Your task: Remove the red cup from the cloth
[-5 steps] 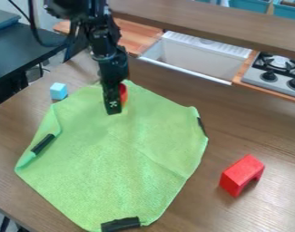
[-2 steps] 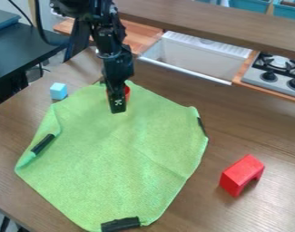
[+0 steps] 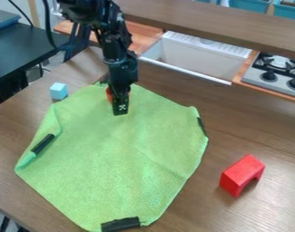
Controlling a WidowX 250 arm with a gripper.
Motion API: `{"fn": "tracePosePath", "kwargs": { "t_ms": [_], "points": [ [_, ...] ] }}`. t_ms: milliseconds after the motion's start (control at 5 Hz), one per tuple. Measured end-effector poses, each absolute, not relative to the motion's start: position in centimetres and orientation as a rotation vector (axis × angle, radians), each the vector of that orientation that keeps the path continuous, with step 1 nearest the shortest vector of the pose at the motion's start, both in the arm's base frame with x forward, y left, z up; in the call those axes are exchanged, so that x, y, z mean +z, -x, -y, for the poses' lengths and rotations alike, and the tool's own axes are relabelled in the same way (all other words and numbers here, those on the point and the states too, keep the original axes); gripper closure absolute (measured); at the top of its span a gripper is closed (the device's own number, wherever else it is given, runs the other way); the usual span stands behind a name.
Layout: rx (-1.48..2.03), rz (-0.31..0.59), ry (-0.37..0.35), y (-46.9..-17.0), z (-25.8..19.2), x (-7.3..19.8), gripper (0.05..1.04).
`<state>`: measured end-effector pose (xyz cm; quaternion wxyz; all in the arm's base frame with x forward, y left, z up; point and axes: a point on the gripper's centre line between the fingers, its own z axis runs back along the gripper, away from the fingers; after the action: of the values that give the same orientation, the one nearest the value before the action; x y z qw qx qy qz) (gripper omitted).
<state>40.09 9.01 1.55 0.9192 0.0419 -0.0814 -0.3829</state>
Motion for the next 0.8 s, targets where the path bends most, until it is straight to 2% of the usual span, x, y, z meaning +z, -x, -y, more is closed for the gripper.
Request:
{"fn": "tracePosePath", "kwargs": {
  "t_ms": [200,400,600,800],
  "points": [
    [-0.777,0.171,-0.091,-40.2,-9.0,1.5,0.696],
    [-0.767,0.172,-0.09,-40.5,-8.9,1.5,0.914],
    [-0.755,0.168,-0.077,-40.6,-8.4,1.7,1.007],
    [-0.753,0.191,-0.115,-41.1,-6.5,4.0,1.014]
  ]
}}
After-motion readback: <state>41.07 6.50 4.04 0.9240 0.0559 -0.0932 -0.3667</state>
